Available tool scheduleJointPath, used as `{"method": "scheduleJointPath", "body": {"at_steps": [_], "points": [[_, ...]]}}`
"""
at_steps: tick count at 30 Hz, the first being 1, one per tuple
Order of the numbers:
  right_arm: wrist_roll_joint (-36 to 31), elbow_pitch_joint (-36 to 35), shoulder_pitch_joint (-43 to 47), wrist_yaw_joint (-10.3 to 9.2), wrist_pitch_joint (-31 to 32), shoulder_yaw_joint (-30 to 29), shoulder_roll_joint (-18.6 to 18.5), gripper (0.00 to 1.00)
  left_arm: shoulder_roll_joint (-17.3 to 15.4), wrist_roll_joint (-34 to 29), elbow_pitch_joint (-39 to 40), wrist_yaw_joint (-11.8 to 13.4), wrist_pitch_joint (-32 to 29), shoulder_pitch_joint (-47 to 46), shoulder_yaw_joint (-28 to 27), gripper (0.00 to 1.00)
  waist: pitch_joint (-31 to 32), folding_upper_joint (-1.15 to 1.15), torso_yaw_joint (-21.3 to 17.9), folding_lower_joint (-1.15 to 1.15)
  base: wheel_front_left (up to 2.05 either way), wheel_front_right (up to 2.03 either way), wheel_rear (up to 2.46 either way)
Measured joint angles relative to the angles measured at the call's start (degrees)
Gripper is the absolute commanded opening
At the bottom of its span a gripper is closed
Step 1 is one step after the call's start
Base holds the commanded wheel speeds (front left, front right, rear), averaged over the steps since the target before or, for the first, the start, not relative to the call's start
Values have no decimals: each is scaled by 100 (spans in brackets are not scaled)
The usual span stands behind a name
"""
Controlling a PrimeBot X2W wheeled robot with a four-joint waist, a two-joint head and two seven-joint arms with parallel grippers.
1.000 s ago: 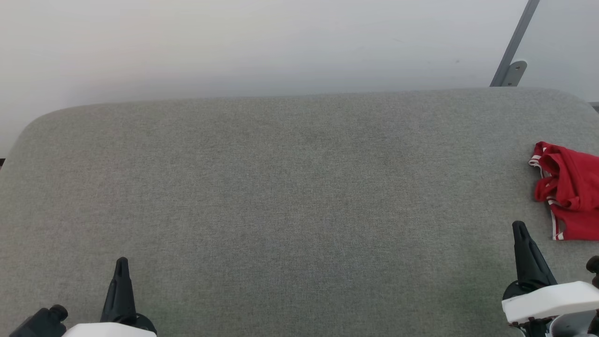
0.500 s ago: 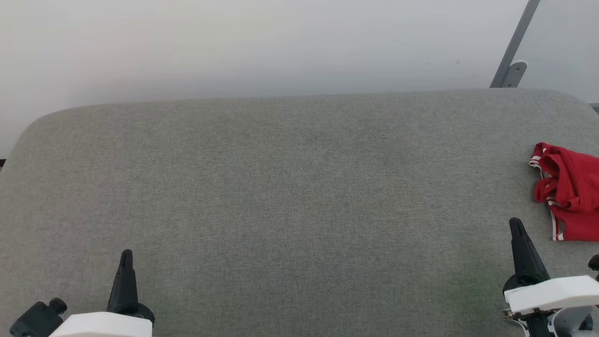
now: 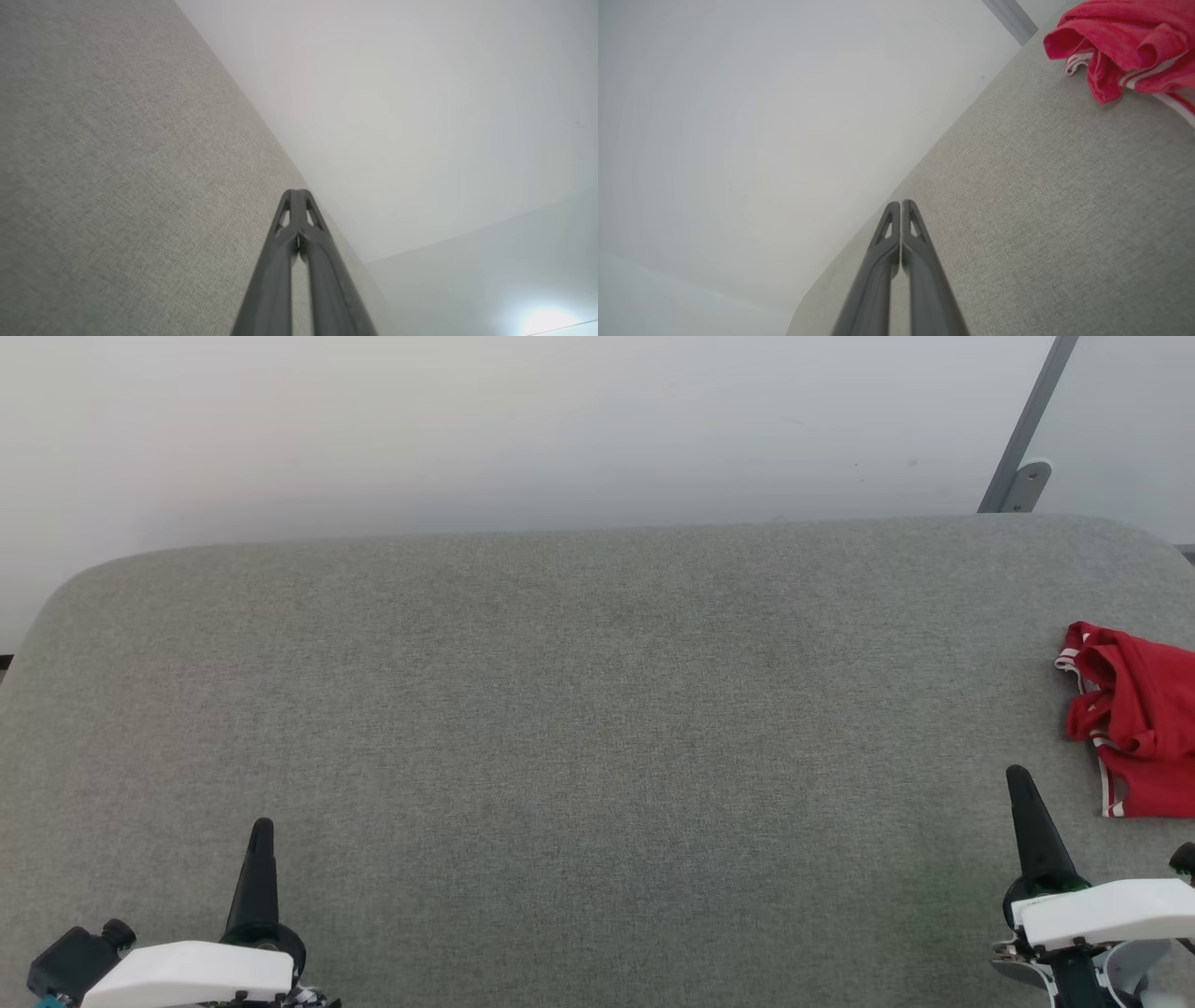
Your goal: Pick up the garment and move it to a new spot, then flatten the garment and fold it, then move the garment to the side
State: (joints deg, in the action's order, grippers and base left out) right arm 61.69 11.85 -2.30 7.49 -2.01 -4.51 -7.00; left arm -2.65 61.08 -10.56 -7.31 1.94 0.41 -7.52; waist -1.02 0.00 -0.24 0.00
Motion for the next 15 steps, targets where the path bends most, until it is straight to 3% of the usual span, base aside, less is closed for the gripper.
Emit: {"method": "scheduleJointPath", "body": {"at_steps": [15], "points": [[770,62,-82,0,212,-64,109,0,-2,769,-90,0,-207,-145,20,0,17,0,5,0,0,0,0]]}}
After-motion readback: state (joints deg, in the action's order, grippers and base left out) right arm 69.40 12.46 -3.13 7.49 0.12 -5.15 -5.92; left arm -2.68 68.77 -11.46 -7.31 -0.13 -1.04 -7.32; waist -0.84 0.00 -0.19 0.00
